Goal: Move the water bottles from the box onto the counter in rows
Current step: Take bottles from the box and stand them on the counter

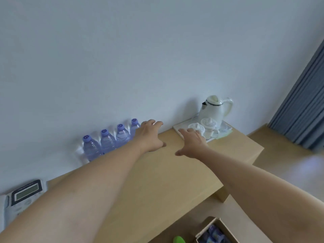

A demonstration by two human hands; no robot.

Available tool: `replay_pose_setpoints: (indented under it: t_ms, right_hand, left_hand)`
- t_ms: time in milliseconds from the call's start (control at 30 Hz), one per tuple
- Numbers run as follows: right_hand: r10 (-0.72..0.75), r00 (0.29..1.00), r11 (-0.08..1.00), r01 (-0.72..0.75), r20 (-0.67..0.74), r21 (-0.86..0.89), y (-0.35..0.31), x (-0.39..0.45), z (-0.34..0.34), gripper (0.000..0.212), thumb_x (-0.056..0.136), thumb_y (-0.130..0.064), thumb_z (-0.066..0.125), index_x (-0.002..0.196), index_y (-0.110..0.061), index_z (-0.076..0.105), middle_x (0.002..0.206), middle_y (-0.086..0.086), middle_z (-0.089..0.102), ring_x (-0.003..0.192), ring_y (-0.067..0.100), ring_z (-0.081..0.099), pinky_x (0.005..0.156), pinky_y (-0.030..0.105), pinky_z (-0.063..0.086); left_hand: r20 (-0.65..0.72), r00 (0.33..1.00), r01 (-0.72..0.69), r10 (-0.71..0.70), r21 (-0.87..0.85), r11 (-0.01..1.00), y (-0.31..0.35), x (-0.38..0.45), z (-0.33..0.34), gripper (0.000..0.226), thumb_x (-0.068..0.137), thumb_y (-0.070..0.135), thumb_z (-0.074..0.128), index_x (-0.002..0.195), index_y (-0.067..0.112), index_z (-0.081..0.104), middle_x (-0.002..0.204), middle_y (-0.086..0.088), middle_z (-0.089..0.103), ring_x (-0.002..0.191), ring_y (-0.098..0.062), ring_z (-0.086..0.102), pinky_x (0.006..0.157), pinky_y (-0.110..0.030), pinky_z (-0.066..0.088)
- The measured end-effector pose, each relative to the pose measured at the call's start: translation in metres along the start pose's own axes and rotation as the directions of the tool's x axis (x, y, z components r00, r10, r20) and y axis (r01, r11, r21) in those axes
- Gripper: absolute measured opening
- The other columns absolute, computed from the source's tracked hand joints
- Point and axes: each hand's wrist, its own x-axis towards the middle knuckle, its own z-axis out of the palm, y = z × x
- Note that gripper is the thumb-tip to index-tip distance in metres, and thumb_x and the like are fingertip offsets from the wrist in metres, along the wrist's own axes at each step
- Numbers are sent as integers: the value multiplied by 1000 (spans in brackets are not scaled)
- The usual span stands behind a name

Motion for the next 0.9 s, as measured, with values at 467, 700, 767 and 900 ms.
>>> replay_pose_setpoints:
  t_ms: [467,700,767,900]
  right_hand:
    - [447,894,894,-447,-4,20,217,-128,-25,108,58,-57,82,145,-32,24,138,9,40,127,32,36,96,47,41]
    - [626,775,770,-632,90,86,325,-196,5,111,56,-58,82,146,-29,26,135,10,42,123,33,39,94,47,42]
    - [661,736,730,-676,145,105,350,-211,24,112,56,-57,82,148,-29,24,136,10,42,124,33,38,95,47,42]
    - [685,673,670,-732,277,121,383,-235,76,107,57,-55,83,144,-29,27,137,10,41,124,33,38,94,46,42]
  left_hand:
    - [251,903,-362,349,5,932,243,16,101,85,71,56,71,144,34,34,156,0,26,142,-23,23,112,-44,31]
    - [421,773,-525,474,7,851,348,-3,199,87,70,60,69,145,35,32,156,-2,28,142,-25,24,110,-47,33]
    - [475,730,-563,492,10,827,364,-9,228,88,71,61,68,146,35,30,157,-3,26,143,-26,22,111,-48,31]
    - [566,677,-582,471,19,813,370,-21,290,85,73,60,66,145,35,30,157,-4,25,144,-27,18,113,-50,29]
